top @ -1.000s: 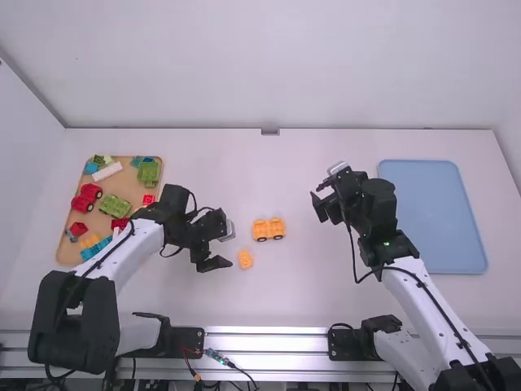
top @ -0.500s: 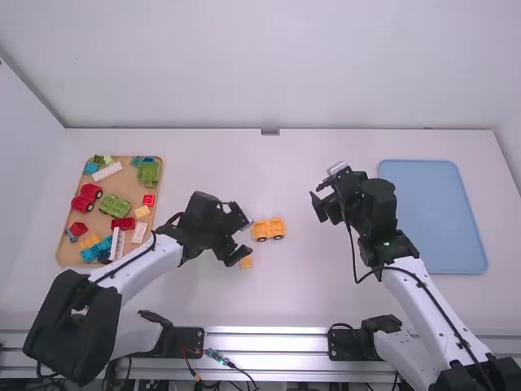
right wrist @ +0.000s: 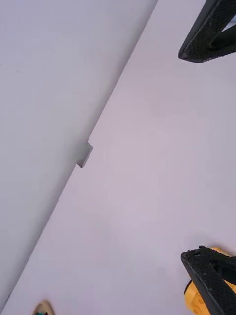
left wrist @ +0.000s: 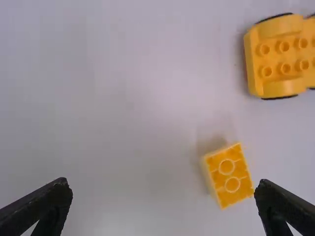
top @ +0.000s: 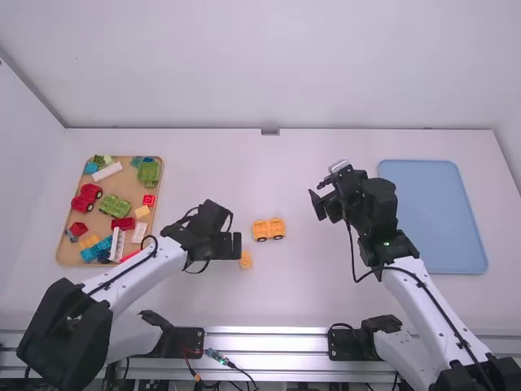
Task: Assemble lego blocks to make yellow taxi
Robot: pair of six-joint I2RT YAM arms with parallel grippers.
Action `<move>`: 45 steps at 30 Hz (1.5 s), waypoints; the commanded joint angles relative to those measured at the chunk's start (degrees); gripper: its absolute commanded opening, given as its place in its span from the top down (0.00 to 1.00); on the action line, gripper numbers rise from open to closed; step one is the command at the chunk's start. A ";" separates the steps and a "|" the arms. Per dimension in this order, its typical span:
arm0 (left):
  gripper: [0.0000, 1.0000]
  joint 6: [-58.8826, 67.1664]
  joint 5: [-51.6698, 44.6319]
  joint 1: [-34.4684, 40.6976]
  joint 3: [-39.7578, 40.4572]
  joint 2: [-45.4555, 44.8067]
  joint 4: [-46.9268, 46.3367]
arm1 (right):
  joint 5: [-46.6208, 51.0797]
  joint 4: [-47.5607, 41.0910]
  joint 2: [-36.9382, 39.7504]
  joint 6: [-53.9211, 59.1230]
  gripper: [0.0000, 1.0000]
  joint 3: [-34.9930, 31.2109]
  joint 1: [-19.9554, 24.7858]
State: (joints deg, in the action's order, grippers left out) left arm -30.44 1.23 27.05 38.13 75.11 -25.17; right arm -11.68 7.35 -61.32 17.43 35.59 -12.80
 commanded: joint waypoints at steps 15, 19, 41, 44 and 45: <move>0.01 -30.15 7.39 15.58 3.52 2.49 -1.11 | -0.76 0.11 0.68 -0.87 0.01 -0.33 0.00; 0.01 -28.92 4.35 14.95 3.04 2.76 0.13 | -0.72 0.13 0.68 -0.90 0.01 -0.33 0.02; 0.19 -35.26 5.29 15.39 12.81 21.44 -6.93 | -1.60 -0.09 0.68 -1.09 0.01 -0.33 0.00; 0.28 -36.57 4.18 15.26 11.39 22.38 -4.48 | -1.60 -0.11 0.68 -1.09 0.01 -0.33 0.02; 0.28 -36.57 3.87 15.28 11.15 22.38 -4.13 | -1.57 -0.11 0.68 -1.09 0.01 -0.33 0.02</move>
State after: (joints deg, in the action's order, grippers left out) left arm -65.34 5.56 42.48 50.15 96.90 -29.34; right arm -13.13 7.31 -61.30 16.71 35.59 -12.80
